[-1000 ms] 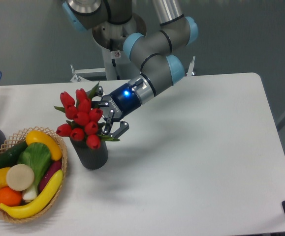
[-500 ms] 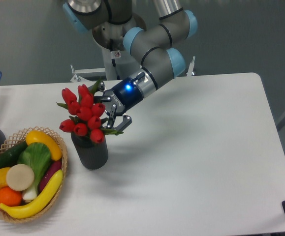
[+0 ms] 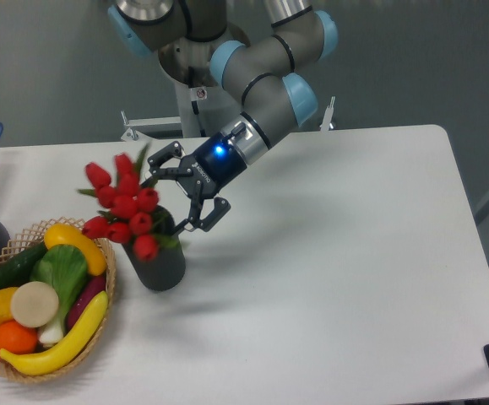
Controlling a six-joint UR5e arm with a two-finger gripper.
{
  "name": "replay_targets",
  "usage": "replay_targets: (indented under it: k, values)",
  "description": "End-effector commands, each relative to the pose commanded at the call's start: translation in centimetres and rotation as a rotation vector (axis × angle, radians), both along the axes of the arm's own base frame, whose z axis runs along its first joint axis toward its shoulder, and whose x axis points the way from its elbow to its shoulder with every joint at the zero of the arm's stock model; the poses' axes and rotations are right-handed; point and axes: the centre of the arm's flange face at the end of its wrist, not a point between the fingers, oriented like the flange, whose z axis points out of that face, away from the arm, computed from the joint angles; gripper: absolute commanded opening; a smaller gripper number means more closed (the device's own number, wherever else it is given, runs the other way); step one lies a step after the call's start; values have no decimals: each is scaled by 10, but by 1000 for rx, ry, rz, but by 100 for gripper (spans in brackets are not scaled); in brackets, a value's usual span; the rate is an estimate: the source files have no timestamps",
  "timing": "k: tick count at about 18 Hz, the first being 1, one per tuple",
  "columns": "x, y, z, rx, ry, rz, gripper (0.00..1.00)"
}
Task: Insert the flowers into the vase
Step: 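Open the gripper to release the tulip stems, then lift the open gripper up and away from the vase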
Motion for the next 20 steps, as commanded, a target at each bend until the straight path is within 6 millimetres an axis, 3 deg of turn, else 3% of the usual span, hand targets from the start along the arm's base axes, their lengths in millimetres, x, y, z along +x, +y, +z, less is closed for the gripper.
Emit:
replay_targets:
  k: [5,7,14,20]
  values:
    - [-6,-4,1,1,5,13,100]
    - [-21,-14,4,-13,33,49,100]
    - [-37,-48,38,-197,270,143,100]
    - [-84,-77,66,-325,412,264,100]
